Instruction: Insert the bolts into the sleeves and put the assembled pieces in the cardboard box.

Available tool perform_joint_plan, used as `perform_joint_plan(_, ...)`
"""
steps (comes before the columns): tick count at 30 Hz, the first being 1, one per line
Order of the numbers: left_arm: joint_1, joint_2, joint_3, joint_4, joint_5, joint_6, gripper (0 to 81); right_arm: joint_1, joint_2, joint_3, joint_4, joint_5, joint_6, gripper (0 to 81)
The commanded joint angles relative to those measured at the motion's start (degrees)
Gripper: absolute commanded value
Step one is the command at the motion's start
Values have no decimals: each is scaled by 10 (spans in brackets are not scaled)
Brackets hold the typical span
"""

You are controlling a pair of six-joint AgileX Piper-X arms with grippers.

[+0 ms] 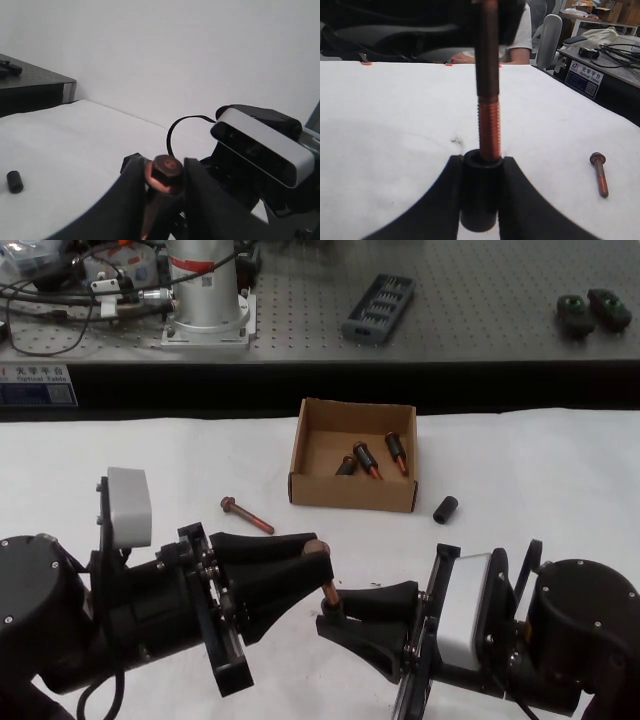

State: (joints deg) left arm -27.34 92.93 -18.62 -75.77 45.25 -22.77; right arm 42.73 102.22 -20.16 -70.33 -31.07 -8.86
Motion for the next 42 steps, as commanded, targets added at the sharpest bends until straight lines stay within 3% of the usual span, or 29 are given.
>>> perform_joint_plan(1, 2, -3, -4, 16, 20, -4, 6, -2, -1, -2, -16, -8, 0, 75)
perform_joint_plan(8, 2, -3, -16, 18, 65, -45, 6, -2, -1, -2, -16, -8, -2, 75)
perform_joint_plan(19, 2, -2, -29, 125, 60, 25, 6, -2, -1, -2, -16, -8, -2, 75)
perform_joint_plan(37, 2, -2, -34, 208, -15, 99, 4, -2, -1, -2, -16, -8, -2, 75)
perform_joint_plan(39, 2, -2, -34, 204, -25, 99, 59, -2, -1, -2, -16, -8, -2, 75)
perform_joint_plan(42, 2, -2, -34, 204, -26, 99, 274, -2, -1, -2, -16, -8, -2, 75)
